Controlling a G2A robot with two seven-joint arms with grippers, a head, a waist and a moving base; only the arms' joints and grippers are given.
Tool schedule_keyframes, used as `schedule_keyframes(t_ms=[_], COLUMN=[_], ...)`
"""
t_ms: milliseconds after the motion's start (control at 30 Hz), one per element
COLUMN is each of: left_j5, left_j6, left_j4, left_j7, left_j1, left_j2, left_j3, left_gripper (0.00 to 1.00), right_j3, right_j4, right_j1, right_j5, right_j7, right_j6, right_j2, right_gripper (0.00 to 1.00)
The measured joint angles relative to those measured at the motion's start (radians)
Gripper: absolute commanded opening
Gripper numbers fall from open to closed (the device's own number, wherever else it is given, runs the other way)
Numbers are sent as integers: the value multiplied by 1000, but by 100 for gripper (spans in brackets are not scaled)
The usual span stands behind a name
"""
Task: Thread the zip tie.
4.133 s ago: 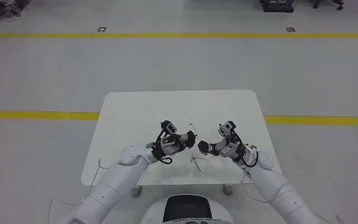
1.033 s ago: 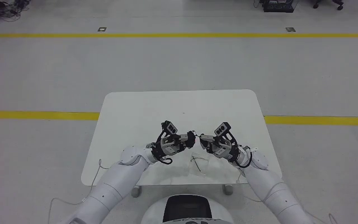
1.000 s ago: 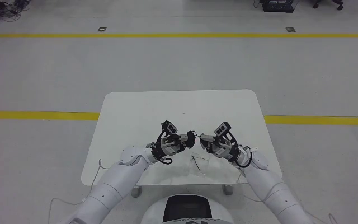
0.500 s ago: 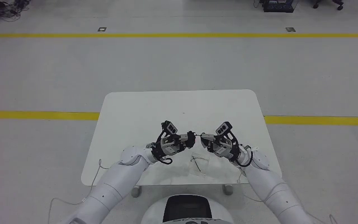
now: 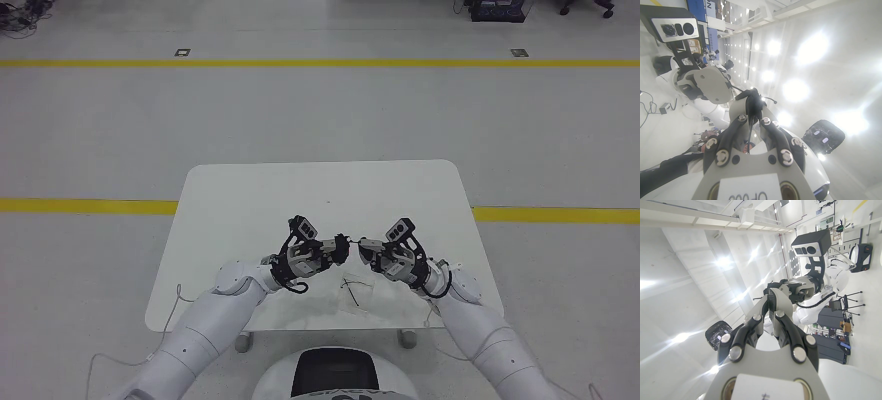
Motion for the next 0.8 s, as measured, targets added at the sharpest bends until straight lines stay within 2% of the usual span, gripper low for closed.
schedule_keyframes(t_ms=[800], left_j5=[0], left_j6=[0], left_j4=[0], left_j7=[0], left_j1=[0], left_j2=[0], left_j3=[0], left_gripper=[0], right_j3=[5], right_j4=[31], right_j1=[5], right_j5=[-6], right_j7=[6], right_j6=[12], right_j2=[-8], right_gripper=[0])
